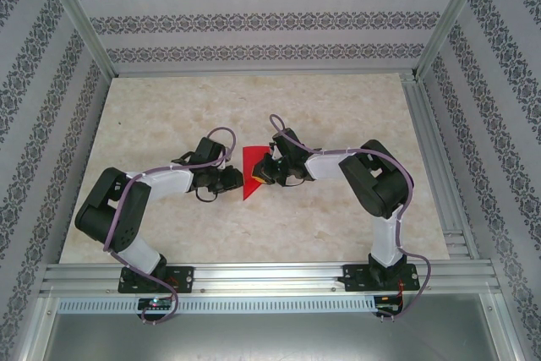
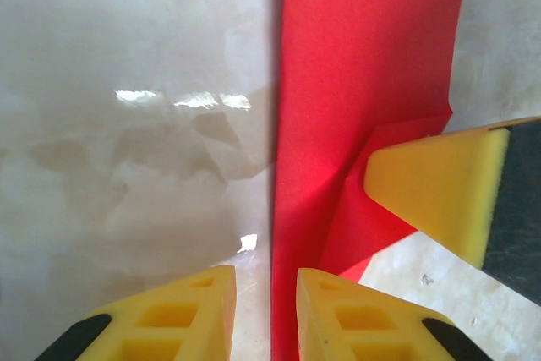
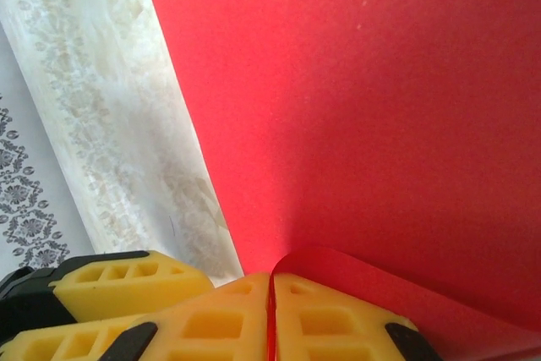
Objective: Fold a paper plane with a square sheet of paper (pick it up from the middle)
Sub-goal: Third fold the triangle at the center of the table.
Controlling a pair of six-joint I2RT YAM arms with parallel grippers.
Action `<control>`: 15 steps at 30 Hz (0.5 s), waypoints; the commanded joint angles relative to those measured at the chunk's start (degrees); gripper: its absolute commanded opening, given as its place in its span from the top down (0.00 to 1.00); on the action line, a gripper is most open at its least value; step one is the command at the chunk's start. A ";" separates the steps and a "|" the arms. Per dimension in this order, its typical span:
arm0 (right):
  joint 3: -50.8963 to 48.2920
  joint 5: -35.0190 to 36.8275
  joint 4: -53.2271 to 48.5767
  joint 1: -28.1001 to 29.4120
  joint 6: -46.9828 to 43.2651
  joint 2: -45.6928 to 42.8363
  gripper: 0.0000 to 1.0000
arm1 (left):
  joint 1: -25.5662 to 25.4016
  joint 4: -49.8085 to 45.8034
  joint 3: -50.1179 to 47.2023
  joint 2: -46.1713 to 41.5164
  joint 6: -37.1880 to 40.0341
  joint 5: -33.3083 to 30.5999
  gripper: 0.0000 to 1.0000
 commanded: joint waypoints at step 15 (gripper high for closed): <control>1.31 1.71 0.62 -0.10 -0.40 2.23 0.88 | -2.89 1.64 1.40 1.10 2.40 2.94 0.76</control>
